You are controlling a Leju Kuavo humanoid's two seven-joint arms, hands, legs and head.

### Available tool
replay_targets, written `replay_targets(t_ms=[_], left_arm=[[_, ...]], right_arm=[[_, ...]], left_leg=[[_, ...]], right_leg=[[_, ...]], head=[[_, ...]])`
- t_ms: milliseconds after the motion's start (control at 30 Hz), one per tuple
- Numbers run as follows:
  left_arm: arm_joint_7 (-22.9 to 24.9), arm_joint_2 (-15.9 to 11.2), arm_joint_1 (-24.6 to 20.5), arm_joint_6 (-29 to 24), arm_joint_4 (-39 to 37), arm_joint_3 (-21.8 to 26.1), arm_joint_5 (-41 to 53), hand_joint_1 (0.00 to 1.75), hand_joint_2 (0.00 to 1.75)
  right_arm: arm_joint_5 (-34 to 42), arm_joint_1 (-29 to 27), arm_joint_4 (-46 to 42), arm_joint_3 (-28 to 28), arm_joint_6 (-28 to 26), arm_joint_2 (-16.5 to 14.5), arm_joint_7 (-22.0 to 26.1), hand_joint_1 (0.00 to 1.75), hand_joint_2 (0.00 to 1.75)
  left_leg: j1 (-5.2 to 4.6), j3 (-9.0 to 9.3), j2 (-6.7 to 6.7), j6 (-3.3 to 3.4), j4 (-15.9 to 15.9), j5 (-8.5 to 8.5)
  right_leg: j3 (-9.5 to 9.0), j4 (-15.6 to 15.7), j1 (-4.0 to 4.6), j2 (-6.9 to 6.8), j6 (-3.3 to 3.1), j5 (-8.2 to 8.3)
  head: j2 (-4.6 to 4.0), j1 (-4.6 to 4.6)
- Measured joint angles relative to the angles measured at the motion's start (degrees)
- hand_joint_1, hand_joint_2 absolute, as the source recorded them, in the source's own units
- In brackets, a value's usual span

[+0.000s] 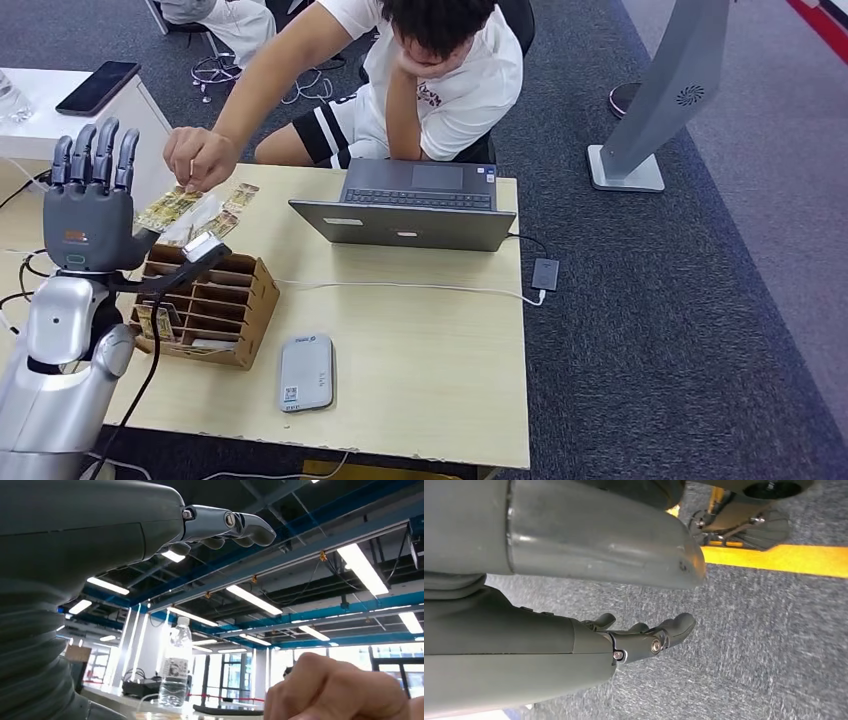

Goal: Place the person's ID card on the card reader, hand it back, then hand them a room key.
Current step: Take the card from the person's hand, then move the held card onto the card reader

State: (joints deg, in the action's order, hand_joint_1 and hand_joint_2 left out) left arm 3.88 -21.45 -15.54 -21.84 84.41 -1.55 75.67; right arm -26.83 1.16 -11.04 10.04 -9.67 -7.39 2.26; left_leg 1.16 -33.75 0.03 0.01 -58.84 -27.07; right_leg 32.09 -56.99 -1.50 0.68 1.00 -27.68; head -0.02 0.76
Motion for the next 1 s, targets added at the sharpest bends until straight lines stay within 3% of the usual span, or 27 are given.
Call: replay_targets(t_ms=[100, 233, 1000], left_arm=[[1.02, -2.13, 2.26, -0.17, 1.16, 0.02, 1.39, 0.0, 1.75], [1.17, -2.82, 2.88, 0.18, 1.45, 0.02, 2.97, 1.75, 1.75], [0.12, -2.58, 6.69, 1.16, 3.43, -0.03, 0.06, 1.75, 1.75]], right_arm=[[-1.75, -0.02, 0.1, -0.62, -0.09, -0.5, -0.56, 0.0, 0.0], [-4.42, 0.01, 0.14, -2.16, -0.02, -1.08, -1.02, 0.0, 0.0], [-4.53, -0.22, 0.42, -3.51, -0.74, -2.23, -0.52, 0.0, 0.0]], left_leg=[[0.01, -0.01, -0.05, 0.0, 0.0, 0.0], [0.02, -0.02, -0.08, 0.0, 0.0, 0.0], [0.02, -0.01, -0.05, -0.04, 0.0, 0.02]], right_leg=[[0.02, 0.01, 0.01, -0.05, -0.01, -0.03], [0.0, 0.01, 0.01, -0.09, -0.01, -0.02], [0.02, 0.01, 0.02, -0.06, -0.02, -0.01]], head=[[0.0, 0.0], [0.01, 0.01], [0.01, 0.01]])
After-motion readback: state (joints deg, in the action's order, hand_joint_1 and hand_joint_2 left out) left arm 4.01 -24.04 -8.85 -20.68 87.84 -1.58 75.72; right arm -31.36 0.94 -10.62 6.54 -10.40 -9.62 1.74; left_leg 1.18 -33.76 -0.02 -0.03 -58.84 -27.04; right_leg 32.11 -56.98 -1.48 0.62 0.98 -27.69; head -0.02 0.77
